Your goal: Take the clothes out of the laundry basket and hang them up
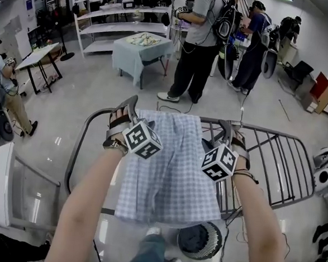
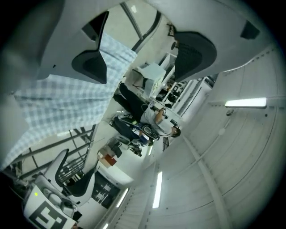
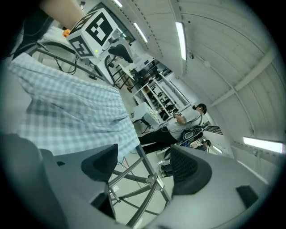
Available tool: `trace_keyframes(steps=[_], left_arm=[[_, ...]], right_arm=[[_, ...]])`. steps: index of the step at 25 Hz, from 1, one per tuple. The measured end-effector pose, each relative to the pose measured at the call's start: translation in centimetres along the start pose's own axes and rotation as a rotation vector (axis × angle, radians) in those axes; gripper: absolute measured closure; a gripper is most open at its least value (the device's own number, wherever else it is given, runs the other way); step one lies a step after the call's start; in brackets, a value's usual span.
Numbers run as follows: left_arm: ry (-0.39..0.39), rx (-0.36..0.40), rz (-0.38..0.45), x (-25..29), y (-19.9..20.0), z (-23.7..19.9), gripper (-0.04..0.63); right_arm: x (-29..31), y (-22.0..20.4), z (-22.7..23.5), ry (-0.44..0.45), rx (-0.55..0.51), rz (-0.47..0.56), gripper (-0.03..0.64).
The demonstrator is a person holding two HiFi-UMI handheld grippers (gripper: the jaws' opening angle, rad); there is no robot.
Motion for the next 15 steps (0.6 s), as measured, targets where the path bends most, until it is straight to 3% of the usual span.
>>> trace_keyframes(steps=[4, 9, 15], left_arm=[[-0.027, -0.062, 0.024, -3.6, 2.8, 1.1, 0.127], [-0.003, -0.098, 0.041, -8.2, 5.4, 2.0, 0.126], [0.022, -0.179, 0.086, -13.6, 9.2, 2.4, 0.126]], right_arm=[[-4.3, -2.0, 0.0, 0.003, 0.056, 0.01, 0.268], [-9.4, -4.7, 0.2, 0.0, 0.072, 0.026, 0.268], [-15.2, -7.8, 2.4, -0.032, 0.179, 0.044, 0.268]])
Point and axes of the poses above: the fingertips, and each gripper's own axes: x forward along the fingers, z to its right, y out of its top, the point moved 9 cm from there along -x, backward along the fingers, and after that the axes turned 14 degrees about x, right-handed, at the moved point
